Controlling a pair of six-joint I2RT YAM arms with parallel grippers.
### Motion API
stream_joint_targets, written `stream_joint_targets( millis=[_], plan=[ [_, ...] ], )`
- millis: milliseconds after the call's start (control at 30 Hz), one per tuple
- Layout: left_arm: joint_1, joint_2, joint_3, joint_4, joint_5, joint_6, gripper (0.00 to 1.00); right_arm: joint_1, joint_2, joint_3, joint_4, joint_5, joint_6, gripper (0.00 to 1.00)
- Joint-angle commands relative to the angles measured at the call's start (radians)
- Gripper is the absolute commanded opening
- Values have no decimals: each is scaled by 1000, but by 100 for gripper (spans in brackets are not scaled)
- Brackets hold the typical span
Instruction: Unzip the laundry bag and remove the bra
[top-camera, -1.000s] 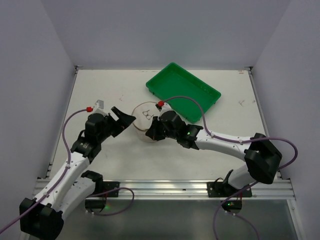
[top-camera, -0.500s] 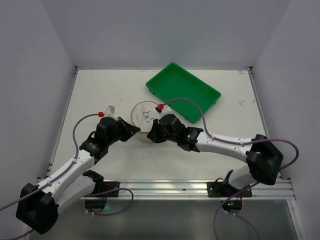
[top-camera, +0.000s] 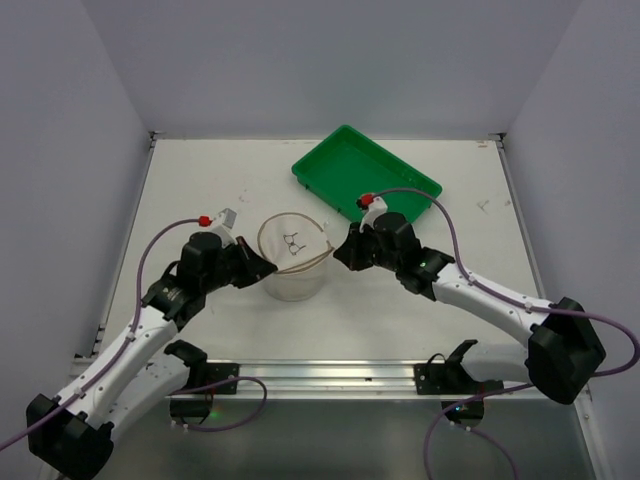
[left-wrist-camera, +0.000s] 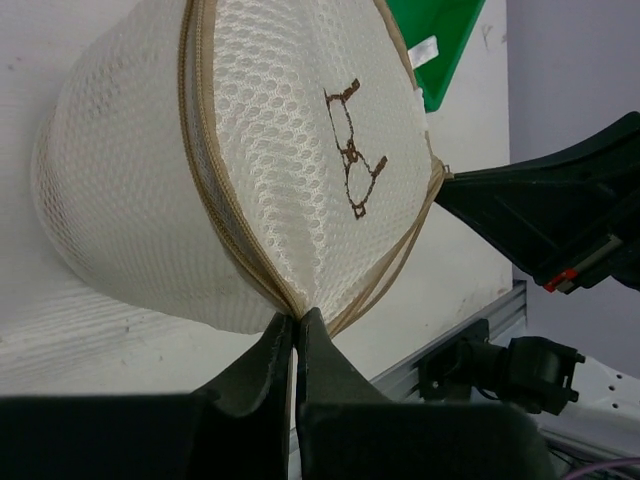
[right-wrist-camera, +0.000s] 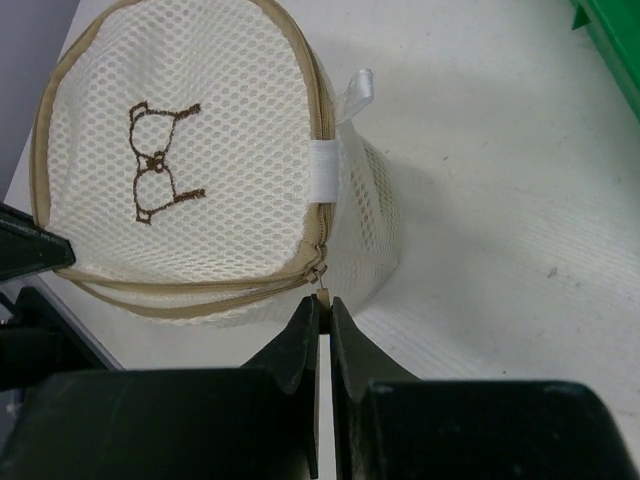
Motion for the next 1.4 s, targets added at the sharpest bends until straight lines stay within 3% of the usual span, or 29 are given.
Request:
stream_joint_targets(
  millis=[0,33,167,233,333,367,467,500,600,667,967,1367],
  plan=[
    [18,-58,63,-284,-109,135,0,-62,21,29,-47,72,-97,0],
    [18,-67,69,-290,-133,135,0,-54,33,28,-41,39,-96,0],
    [18,-89,124,-304,-225,132,16,61,46,38,-83,30,-99,0],
    [20,-89,141,-305,-275,132,28,110,43,51,-140,54,-87,0],
    [20,-86,165,-304,-320,138,48,170,17,45,-172,54,-33,21],
    [20,-81,167,-302,-334,140,62,187,-5,41,-177,51,-21,35],
    [20,-78,173,-295,-346,137,84,198,-58,32,-194,51,10,56],
    [21,-75,173,-288,-346,137,86,198,-72,37,-212,59,10,66],
    [20,-49,182,-261,-331,140,85,198,-126,54,-240,90,7,79],
    [20,-18,190,-226,-325,144,82,198,-153,63,-261,122,-2,82],
    [21,198,311,-129,-347,219,59,198,-239,46,-260,162,-7,82],
    [26,333,348,-114,-292,264,45,198,-276,12,-257,191,16,82]
  ],
)
